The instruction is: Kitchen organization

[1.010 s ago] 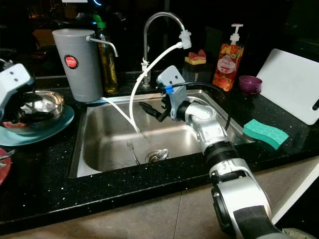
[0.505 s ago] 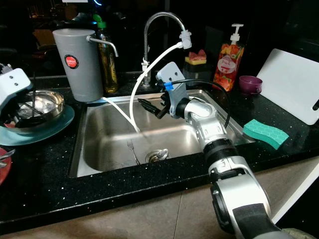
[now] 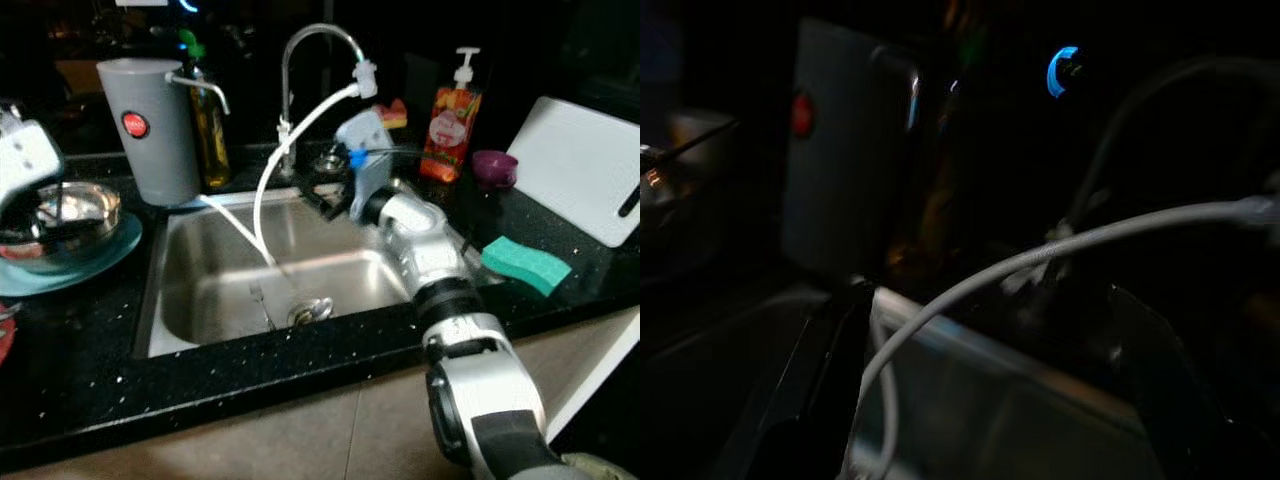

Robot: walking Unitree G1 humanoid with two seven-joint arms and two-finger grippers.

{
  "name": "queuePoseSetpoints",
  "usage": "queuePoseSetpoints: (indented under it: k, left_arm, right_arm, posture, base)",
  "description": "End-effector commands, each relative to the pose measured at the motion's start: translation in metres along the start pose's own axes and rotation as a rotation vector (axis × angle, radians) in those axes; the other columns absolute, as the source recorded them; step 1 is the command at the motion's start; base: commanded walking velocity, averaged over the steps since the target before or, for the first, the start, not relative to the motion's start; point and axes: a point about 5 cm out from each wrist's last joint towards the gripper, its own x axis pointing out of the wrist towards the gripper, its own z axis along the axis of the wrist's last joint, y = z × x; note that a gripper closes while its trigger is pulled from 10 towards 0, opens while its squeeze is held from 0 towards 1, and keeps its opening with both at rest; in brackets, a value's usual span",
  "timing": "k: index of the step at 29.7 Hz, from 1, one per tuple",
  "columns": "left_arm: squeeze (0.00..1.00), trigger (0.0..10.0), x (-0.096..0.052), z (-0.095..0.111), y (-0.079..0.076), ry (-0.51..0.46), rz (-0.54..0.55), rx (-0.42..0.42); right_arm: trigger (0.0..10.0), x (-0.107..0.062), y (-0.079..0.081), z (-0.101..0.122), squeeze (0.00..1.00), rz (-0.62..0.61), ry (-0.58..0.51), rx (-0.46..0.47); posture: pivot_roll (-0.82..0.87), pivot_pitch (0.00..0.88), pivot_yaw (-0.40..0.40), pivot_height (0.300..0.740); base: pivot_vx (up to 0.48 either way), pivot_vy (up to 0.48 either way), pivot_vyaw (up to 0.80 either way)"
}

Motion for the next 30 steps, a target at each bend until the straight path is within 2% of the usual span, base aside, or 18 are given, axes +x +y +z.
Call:
queuePoseSetpoints:
  k: [1,4,5,6,7,9,11,12,15,18,19,20,25,28,30]
  left_arm:
    - [0.0,10.0,0.002,0.011,0.003,-0.036,0.126,-0.027]
    - [0.0,10.0,0.007,0.017,0.0,-0.025,0.359,-0.101]
    - [0.0,10.0,0.007,0.017,0.0,-0.025,0.359,-0.101]
    - [0.0,10.0,0.008,0.018,-0.002,-0.025,0.429,-0.17]
    - [0.0,10.0,0.008,0.018,-0.002,-0.025,0.429,-0.17]
    - [0.0,10.0,0.006,0.018,-0.006,-0.013,0.531,-0.271]
    - [0.0,10.0,0.006,0.018,-0.006,-0.013,0.531,-0.271]
    - [0.0,10.0,0.002,0.017,-0.014,0.018,0.632,-0.37]
    - [0.0,10.0,-0.004,0.014,-0.019,0.06,0.699,-0.383]
    - [0.0,10.0,-0.009,0.01,-0.019,0.091,0.692,-0.38]
    - [0.0,10.0,-0.015,0.011,-0.015,0.109,0.674,-0.335]
    - [0.0,10.0,-0.015,0.011,-0.015,0.109,0.674,-0.335]
    - [0.0,10.0,-0.026,0.019,-0.008,0.117,0.536,-0.182]
    - [0.0,10.0,-0.027,0.02,-0.009,0.115,0.498,-0.151]
    - [0.0,10.0,-0.027,0.024,-0.018,0.096,0.369,-0.107]
  right_arm:
    - [10.0,0.001,0.008,0.002,0.0,-0.002,-0.029,-0.033]
    - [10.0,0.0,0.017,0.007,0.0,-0.016,-0.07,-0.055]
    - [10.0,0.0,0.017,0.007,0.0,-0.016,-0.07,-0.055]
    - [10.0,-0.002,0.019,0.008,0.0,-0.026,-0.084,-0.048]
    - [10.0,-0.002,0.019,0.008,0.0,-0.026,-0.084,-0.048]
    - [10.0,-0.004,0.021,0.01,0.0,-0.046,-0.101,-0.029]
    - [10.0,-0.004,0.021,0.01,0.0,-0.046,-0.101,-0.029]
    - [10.0,-0.007,0.024,0.009,0.0,-0.082,-0.112,0.006]
    - [10.0,-0.011,0.028,0.004,0.0,-0.111,-0.11,0.039]
    - [10.0,-0.015,0.029,0.001,0.0,-0.127,-0.103,0.049]
    - [10.0,-0.019,0.028,-0.001,0.0,-0.148,-0.094,0.059]
    - [10.0,-0.019,0.028,-0.001,0.0,-0.148,-0.094,0.059]
    - [10.0,-0.026,0.023,-0.002,0.0,-0.185,-0.078,0.063]
    - [10.0,-0.027,0.023,-0.002,0.0,-0.192,-0.077,0.062]
    - [10.0,-0.03,0.023,-0.004,0.0,-0.206,-0.072,0.065]
  posture:
    - [0.14,0.07,-0.078,0.74]
    - [0.15,0.071,-0.081,0.74]
    - [0.15,0.071,-0.081,0.74]
    - [0.15,0.072,-0.08,0.74]
    - [0.15,0.072,-0.08,0.74]
    - [0.15,0.072,-0.08,0.74]
    - [0.15,0.072,-0.08,0.74]
    - [0.14,0.077,-0.073,0.74]
    - [0.14,0.078,-0.072,0.74]
    - [0.14,0.081,-0.071,0.74]
    - [0.14,0.082,-0.072,0.74]
    - [0.14,0.082,-0.072,0.74]
    - [0.15,0.077,-0.067,0.74]
    - [0.15,0.074,-0.065,0.74]
    - [0.16,0.07,-0.066,0.74]
  base:
    - [0.0,0.0,0.0]
    - [0.0,0.0,0.0]
    - [0.0,0.0,0.0]
    - [0.0,0.0,0.0]
    - [0.0,0.0,0.0]
    - [0.0,0.0,0.0]
    - [0.0,0.0,0.0]
    - [0.0,0.0,0.0]
    - [0.0,0.0,0.0]
    - [0.0,0.0,0.0]
    - [0.0,0.0,0.0]
    - [0.0,0.0,0.0]
    - [0.0,0.0,0.0]
    - [0.0,0.0,0.0]
    - [0.0,0.0,0.0]
